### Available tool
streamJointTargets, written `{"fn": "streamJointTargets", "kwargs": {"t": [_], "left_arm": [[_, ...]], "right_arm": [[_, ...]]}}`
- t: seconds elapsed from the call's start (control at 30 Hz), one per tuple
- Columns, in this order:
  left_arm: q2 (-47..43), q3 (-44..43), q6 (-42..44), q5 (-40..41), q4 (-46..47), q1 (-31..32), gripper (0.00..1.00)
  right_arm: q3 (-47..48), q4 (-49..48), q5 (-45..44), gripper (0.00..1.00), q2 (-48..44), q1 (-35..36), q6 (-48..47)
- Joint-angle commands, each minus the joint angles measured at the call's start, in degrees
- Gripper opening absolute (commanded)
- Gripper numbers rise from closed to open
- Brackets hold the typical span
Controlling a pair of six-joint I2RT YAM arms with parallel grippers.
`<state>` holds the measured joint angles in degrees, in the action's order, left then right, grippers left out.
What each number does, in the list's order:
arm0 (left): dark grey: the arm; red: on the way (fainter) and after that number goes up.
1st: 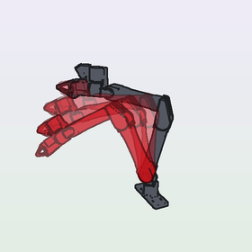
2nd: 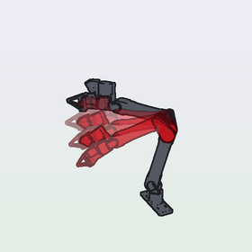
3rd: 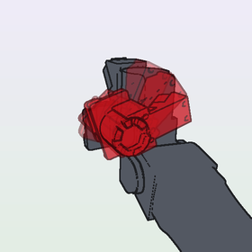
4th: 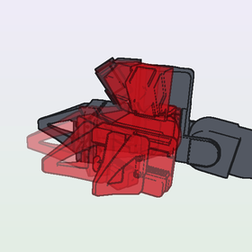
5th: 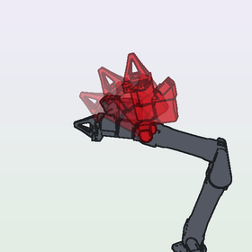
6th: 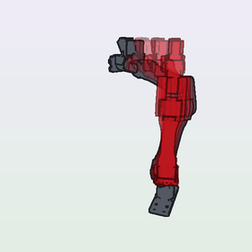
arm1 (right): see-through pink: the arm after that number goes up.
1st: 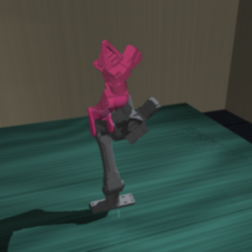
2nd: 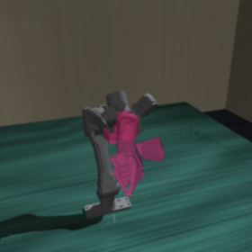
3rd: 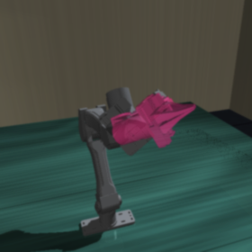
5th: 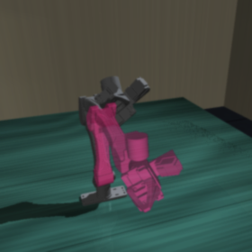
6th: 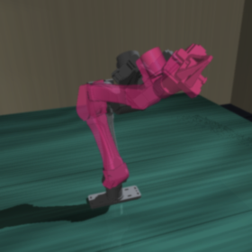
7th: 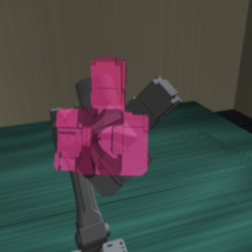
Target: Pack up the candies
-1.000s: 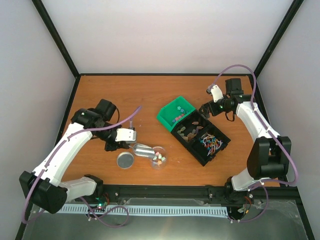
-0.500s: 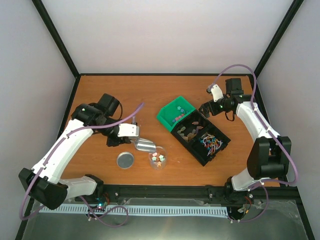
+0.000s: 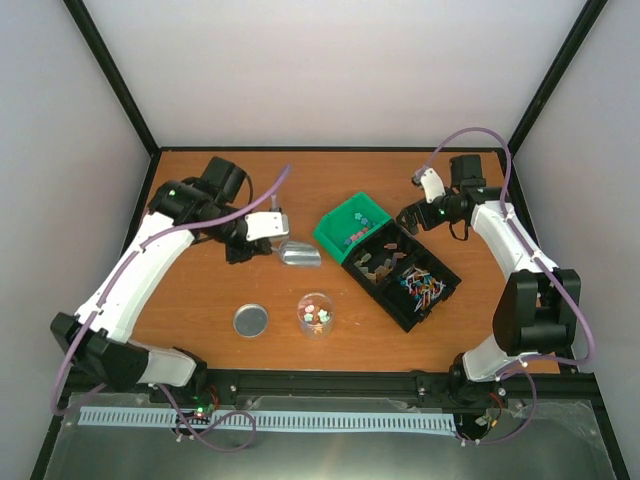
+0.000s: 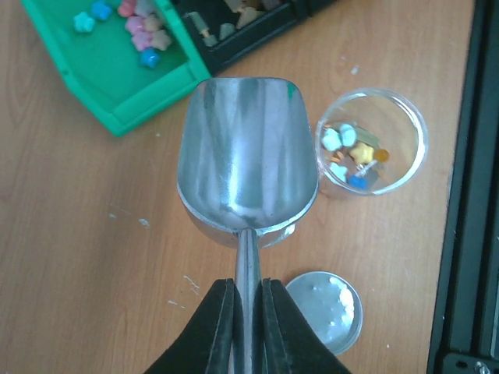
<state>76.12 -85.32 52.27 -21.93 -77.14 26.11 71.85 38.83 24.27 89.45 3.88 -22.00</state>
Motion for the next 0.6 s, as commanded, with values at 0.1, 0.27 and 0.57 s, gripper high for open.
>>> {"fn": "streamJointTargets", "kwargs": {"t": [0.1, 0.27, 0.57], "left_arm": [[8.36, -10.11, -14.03, 2.08, 0.78, 0.73, 0.01], [13.22, -13.78, -18.35, 5.51, -0.50, 3.08, 0.01], [19.86, -19.19, -21.43, 8.10, -3.01, 7.32, 0.01]], "right_arm": [[0.08, 2.72, -0.04, 1.00, 0.29, -0.56, -4.14], [-1.56, 5.37, -0.82, 1.00, 0.11, -2.49, -7.77], [-2.55, 13.76, -2.55, 0.98, 1.25, -6.98, -17.35]]}}
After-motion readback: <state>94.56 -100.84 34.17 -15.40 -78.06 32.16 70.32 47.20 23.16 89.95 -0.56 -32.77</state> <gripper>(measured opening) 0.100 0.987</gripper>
